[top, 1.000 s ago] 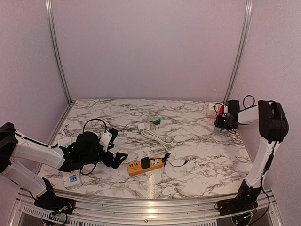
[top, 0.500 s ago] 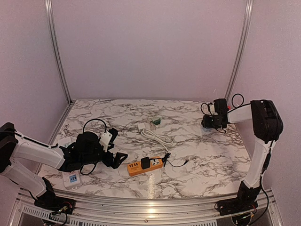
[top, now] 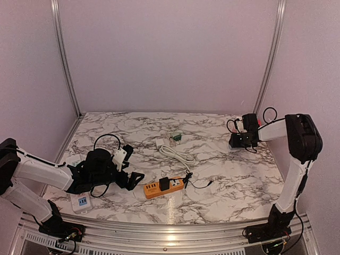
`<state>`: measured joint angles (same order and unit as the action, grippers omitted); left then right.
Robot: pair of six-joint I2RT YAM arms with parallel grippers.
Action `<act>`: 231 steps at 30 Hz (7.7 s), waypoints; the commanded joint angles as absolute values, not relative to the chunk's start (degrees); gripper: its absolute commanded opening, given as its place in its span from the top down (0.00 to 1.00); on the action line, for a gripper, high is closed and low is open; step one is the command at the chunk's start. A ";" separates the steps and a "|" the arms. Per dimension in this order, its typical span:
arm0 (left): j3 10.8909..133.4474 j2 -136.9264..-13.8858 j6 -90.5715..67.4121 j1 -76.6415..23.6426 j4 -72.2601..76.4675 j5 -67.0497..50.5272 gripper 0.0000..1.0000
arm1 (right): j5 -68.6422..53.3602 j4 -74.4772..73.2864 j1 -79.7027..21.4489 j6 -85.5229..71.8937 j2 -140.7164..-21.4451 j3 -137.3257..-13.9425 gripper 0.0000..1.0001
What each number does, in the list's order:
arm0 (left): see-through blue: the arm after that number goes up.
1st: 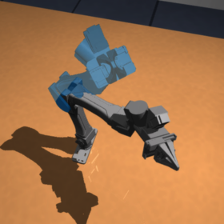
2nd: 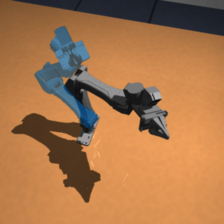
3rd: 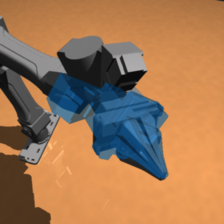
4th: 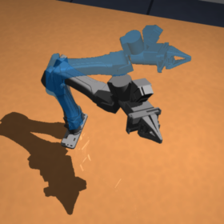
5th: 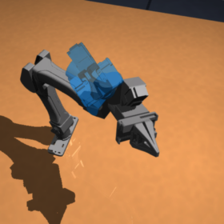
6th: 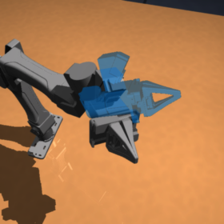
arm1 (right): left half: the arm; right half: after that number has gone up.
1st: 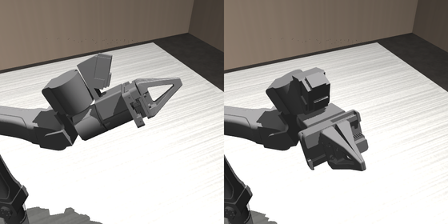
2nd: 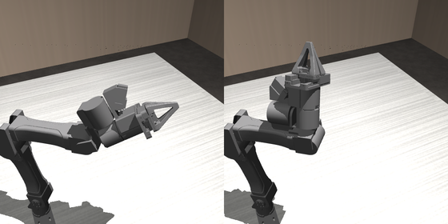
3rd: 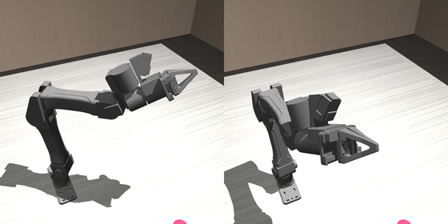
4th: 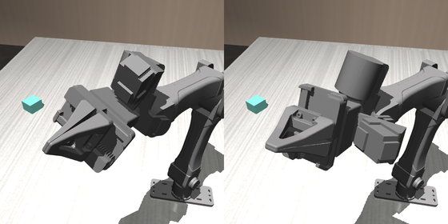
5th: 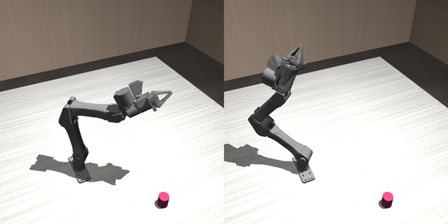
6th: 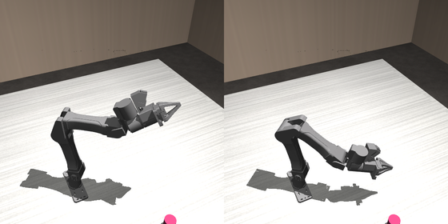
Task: Insert the plug
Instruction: Move the plug to the center of the board, then move the socket to the center of the board.
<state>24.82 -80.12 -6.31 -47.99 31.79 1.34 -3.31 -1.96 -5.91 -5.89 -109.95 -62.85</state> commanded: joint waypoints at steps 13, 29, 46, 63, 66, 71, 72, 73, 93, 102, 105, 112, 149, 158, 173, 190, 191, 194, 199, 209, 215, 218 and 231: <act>25.07 -80.59 -6.77 -47.63 33.42 0.53 0.01 | -1.81 -7.15 -18.86 -3.95 -110.60 -71.76 0.68; 24.35 -78.89 -6.42 -47.61 33.41 1.14 0.01 | -1.83 -12.32 -31.97 -4.10 -128.50 -94.56 0.67; 24.34 -78.93 -6.50 -47.60 33.41 1.23 0.01 | -1.14 -15.03 -34.09 -2.53 -127.24 -95.62 0.54; 24.43 -79.06 -6.59 -47.63 33.42 1.14 0.01 | 2.26 -20.24 -42.22 4.26 -117.45 -90.25 0.54; 24.35 -79.06 -6.59 -47.57 33.40 1.14 0.01 | -0.35 -20.54 -42.69 5.27 -117.61 -89.17 0.55; 24.35 -78.97 -6.59 -47.64 33.47 1.10 0.01 | -3.65 -22.63 -43.12 6.99 -119.32 -89.58 0.55; 24.35 -78.93 -6.59 -47.59 33.45 1.14 0.01 | -3.50 -22.86 -43.09 7.15 -119.75 -89.63 0.55; 24.35 -78.93 -6.59 -47.62 33.46 1.10 0.01 | -3.18 -23.06 -43.07 7.35 -120.36 -89.73 0.55; 24.17 -78.67 -6.44 -47.61 33.42 1.23 0.01 | -0.30 -25.53 -42.53 8.99 -127.43 -93.70 0.57; 24.62 -79.56 -6.59 -47.59 33.42 0.97 0.01 | 0.94 -27.43 -42.33 11.32 -129.41 -97.05 0.56; 24.48 -79.38 -6.50 -47.63 33.40 1.04 0.01 | 0.71 -28.17 -42.21 10.82 -130.42 -97.61 0.61; 24.50 -79.32 -6.33 -47.55 33.42 1.15 0.01 | -1.08 -26.66 -42.19 8.65 -126.86 -93.73 0.88; 23.99 -77.74 -6.33 -47.56 33.44 0.94 0.01 | 0.60 4.19 -5.65 -31.14 -83.77 -36.12 0.75; 23.99 -77.61 -6.24 -47.59 33.47 1.01 0.01 | -1.90 4.51 -0.76 -35.90 -81.27 -30.51 0.59; 24.50 -78.86 -6.48 -47.61 33.45 0.55 0.01 | -0.82 -4.83 -1.33 -23.25 -78.04 -43.90 0.62; 24.50 -78.82 -6.37 -47.63 33.40 0.55 0.01 | -0.31 -13.98 -6.48 -16.65 -105.24 -65.41 0.65; 24.58 -78.90 -6.41 -47.62 33.42 0.41 0.01 | -0.26 -14.83 -6.42 -16.45 -106.18 -65.88 0.65; 24.61 -78.91 -6.37 -47.58 33.40 0.26 0.01 | -0.26 -15.72 -6.40 -15.58 -107.30 -65.94 0.65; 24.51 -78.54 -6.07 -47.58 33.40 0.52 0.01 | -0.42 -14.58 -5.56 -16.25 -104.99 -61.44 0.65; 24.34 -77.88 -5.82 -47.57 33.43 0.45 0.01 | -4.84 -11.35 -0.62 -20.78 -94.13 -46.91 0.64; 24.52 -77.77 -5.71 -47.59 33.41 0.26 0.01 | -5.42 -11.97 -0.56 -23.30 -83.56 -39.48 0.63; 24.48 -77.65 -5.63 -47.62 33.42 0.35 0.01 | -7.66 -12.89 -0.58 -24.18 -78.48 -36.85 0.63; 24.83 -78.70 -6.01 -47.55 33.40 0.26 0.01 | -9.32 -18.27 -11.90 2.82 -71.87 -46.09 0.63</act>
<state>24.56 -78.78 -6.22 -47.97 31.90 0.49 -9.37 -17.39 -4.10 -10.37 -71.99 -40.82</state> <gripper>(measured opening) 0.989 0.362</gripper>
